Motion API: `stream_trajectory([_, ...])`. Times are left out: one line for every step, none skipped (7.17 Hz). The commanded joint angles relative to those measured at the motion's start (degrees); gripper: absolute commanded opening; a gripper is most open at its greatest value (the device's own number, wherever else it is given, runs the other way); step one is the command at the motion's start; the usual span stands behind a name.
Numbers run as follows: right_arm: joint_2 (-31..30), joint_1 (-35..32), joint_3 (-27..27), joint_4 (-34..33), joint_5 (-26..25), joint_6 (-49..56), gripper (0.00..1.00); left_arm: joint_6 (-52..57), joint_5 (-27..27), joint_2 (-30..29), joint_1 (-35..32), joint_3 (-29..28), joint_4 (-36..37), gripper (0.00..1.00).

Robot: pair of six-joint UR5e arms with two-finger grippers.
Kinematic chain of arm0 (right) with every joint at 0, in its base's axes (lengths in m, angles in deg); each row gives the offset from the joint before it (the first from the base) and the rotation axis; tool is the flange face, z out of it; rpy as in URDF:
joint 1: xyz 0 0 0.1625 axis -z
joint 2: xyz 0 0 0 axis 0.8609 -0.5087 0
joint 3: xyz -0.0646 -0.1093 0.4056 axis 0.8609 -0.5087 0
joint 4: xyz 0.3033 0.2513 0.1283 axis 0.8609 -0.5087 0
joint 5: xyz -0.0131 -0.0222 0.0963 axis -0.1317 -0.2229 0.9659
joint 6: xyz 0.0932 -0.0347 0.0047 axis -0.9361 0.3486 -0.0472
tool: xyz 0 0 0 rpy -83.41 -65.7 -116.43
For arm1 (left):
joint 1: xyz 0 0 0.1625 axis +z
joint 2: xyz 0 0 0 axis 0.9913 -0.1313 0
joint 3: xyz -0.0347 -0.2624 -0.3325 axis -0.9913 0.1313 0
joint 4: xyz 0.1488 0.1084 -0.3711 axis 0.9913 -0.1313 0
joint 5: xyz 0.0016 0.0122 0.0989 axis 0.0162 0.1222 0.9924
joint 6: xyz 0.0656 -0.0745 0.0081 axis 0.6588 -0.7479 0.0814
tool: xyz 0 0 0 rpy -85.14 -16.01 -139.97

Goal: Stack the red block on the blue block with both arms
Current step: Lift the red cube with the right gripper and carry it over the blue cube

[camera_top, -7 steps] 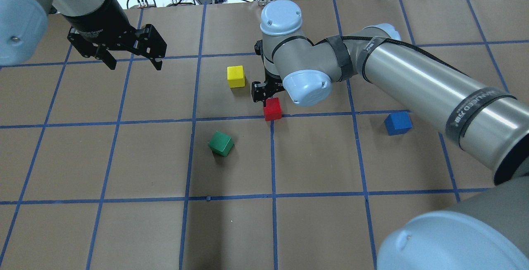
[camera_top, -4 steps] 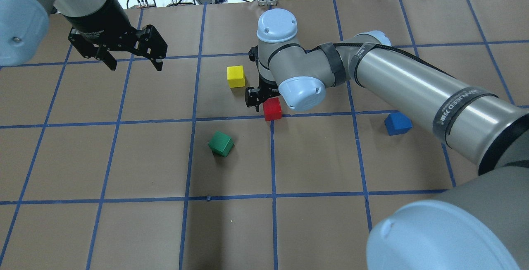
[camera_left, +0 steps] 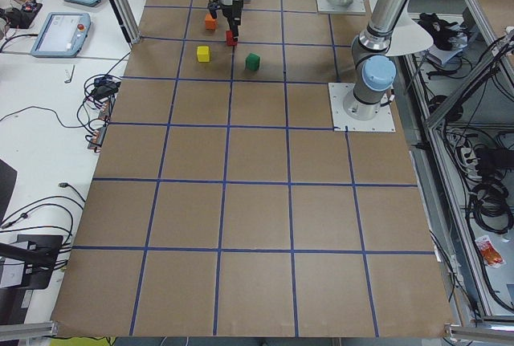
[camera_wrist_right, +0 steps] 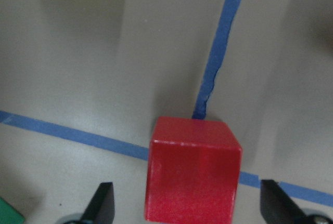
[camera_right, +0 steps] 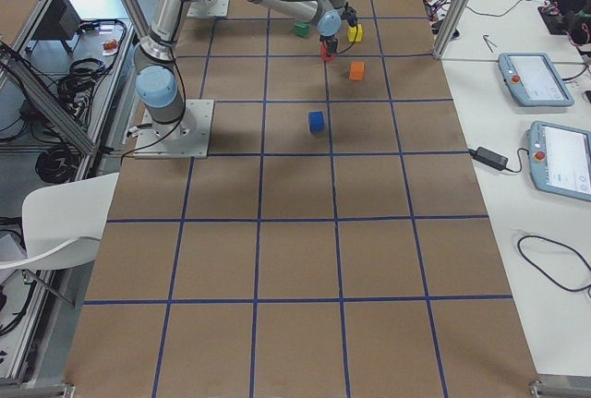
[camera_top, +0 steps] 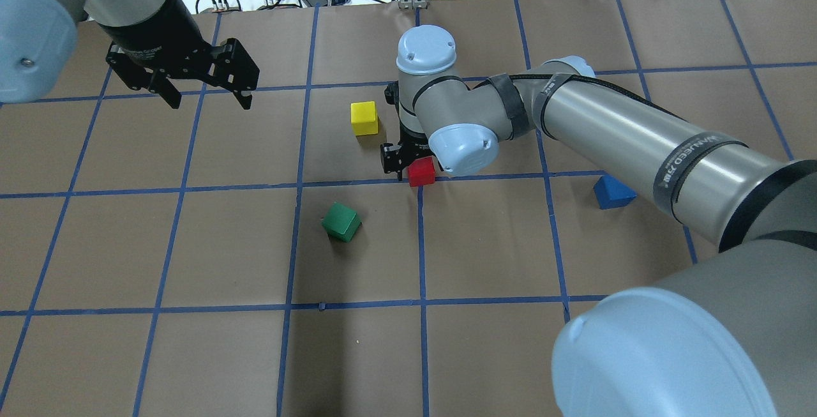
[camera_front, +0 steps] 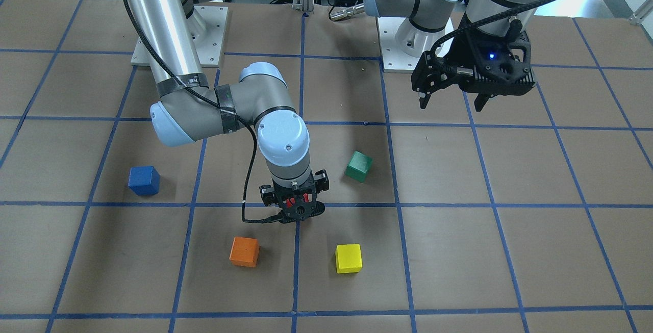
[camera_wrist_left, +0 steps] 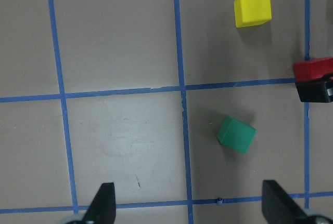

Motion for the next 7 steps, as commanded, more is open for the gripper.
stream_trajectory([-0.1, 0.1, -0.2, 0.3, 0.0, 0.0, 0.0, 0.5, 0.0, 0.4, 0.0, 0.2, 0.1, 1.0])
stream_trajectory([-0.7, 0.1, -0.5, 0.8, 0.9, -0.8, 0.0, 0.1, 0.1, 0.0, 0.0, 0.0, 0.4, 1.0])
stream_trajectory([-2.7, 0.9, -0.6, 1.5, 0.9, -1.1, 0.0, 0.1, 0.1, 0.1, 0.0, 0.1, 0.4, 1.0])
stream_trajectory([-6.0, 2.0, -1.7, 5.5, 0.8, -1.1, 0.0, 0.1, 0.1, 0.1, 0.0, 0.0, 0.5, 1.0])
stream_trajectory([-8.1, 4.8, -4.0, 13.0, 0.4, -1.1, 0.0, 0.1, 0.1, 0.1, 0.0, 0.1, 0.5, 1.0])
stream_trajectory([-11.8, 8.3, -5.1, 19.1, 0.1, -0.2, 0.0, 0.5, 0.2, 0.1, 0.0, 0.1, 0.4, 1.0])
stream_trajectory([-14.9, 12.7, -4.9, 23.1, 0.1, 0.5, 0.0, 0.5, 0.1, 0.0, 0.0, 0.1, 0.5, 1.0])
